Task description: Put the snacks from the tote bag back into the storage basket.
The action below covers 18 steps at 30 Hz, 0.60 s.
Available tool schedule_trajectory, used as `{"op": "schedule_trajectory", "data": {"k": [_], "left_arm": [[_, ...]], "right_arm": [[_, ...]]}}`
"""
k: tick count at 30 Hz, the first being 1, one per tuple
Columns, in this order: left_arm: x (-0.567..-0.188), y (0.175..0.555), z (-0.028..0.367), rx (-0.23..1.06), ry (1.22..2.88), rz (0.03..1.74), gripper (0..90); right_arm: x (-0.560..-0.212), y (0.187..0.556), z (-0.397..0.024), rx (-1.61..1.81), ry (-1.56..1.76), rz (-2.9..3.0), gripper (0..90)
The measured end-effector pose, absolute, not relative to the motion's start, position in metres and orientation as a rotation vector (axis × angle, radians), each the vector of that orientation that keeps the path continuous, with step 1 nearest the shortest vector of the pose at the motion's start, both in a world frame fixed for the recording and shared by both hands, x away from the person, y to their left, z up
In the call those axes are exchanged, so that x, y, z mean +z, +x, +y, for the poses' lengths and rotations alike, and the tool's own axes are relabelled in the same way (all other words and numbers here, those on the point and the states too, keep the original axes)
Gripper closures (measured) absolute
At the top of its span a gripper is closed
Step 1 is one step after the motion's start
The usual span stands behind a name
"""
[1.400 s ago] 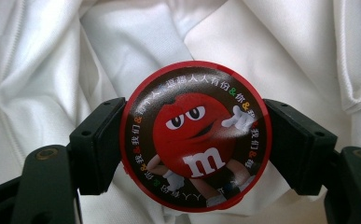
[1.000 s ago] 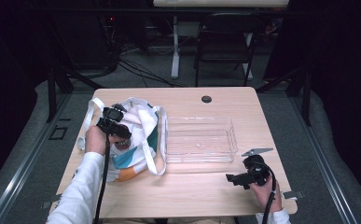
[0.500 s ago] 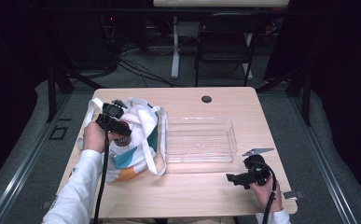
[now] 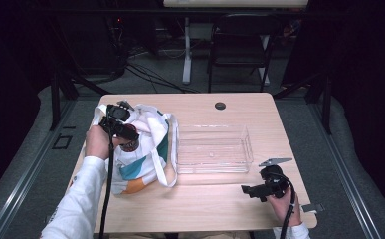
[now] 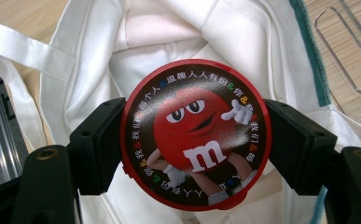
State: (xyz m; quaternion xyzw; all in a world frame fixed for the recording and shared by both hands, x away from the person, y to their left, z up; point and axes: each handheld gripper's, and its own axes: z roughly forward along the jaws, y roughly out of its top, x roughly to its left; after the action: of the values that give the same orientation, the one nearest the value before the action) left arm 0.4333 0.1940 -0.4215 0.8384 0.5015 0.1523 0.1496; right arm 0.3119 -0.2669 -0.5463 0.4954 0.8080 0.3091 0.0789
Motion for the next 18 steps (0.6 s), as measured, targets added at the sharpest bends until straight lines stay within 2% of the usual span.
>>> {"op": "schedule_trajectory", "data": {"k": [18], "left_arm": [[-0.399,0.433,0.185,0.430,2.409,1.398,26.2]], "right_arm": [[-0.547,0.313,-0.267,0.929,1.489,2.413,3.4]]}}
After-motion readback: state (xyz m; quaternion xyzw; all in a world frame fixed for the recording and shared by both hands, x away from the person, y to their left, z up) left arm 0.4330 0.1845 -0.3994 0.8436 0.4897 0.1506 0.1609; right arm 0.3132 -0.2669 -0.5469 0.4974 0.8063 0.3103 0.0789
